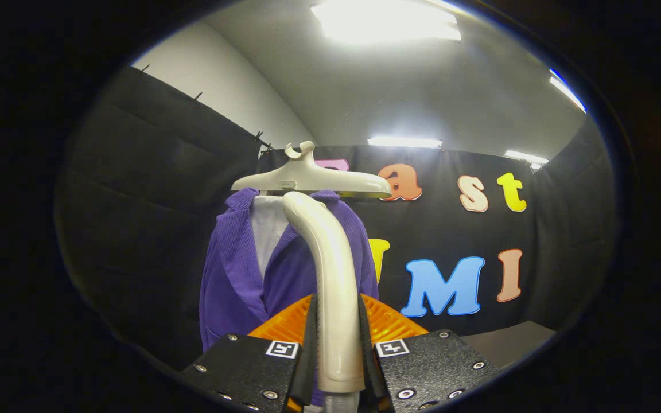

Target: Iron the clothes twice with a garment steamer, once on the left side and once on the right side.

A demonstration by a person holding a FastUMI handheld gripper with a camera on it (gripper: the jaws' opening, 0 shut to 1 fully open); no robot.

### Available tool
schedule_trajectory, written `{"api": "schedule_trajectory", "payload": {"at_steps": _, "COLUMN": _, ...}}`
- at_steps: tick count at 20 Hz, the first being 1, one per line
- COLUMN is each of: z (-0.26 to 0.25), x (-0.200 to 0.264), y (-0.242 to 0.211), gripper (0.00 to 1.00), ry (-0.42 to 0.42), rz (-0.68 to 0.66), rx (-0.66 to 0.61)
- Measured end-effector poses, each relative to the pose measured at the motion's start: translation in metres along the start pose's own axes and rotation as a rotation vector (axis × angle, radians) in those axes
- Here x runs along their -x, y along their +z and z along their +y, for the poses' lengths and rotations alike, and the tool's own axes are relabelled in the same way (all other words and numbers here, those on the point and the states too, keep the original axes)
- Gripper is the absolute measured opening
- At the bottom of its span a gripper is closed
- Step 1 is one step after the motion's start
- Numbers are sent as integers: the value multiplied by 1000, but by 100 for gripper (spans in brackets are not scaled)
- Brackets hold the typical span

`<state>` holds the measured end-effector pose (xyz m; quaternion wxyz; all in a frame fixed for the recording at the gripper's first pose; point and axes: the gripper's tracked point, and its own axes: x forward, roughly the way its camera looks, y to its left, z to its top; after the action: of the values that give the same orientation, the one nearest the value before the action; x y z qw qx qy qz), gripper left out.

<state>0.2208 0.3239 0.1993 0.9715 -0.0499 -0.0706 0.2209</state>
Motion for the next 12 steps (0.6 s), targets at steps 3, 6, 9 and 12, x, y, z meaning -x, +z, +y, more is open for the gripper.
{"api": "schedule_trajectory", "payload": {"at_steps": 3, "z": 3, "x": -1, "y": -8, "gripper": 34, "ry": -25, "rz": 0, "rx": 56}}
{"api": "schedule_trajectory", "payload": {"at_steps": 6, "z": 4, "x": 1, "y": -14, "gripper": 34, "ry": -28, "rz": 5, "rx": 64}}
{"api": "schedule_trajectory", "payload": {"at_steps": 9, "z": 6, "x": 9, "y": -24, "gripper": 34, "ry": -20, "rz": 33, "rx": 54}}
{"api": "schedule_trajectory", "payload": {"at_steps": 12, "z": 7, "x": 18, "y": -38, "gripper": 34, "ry": -24, "rz": 61, "rx": 62}}
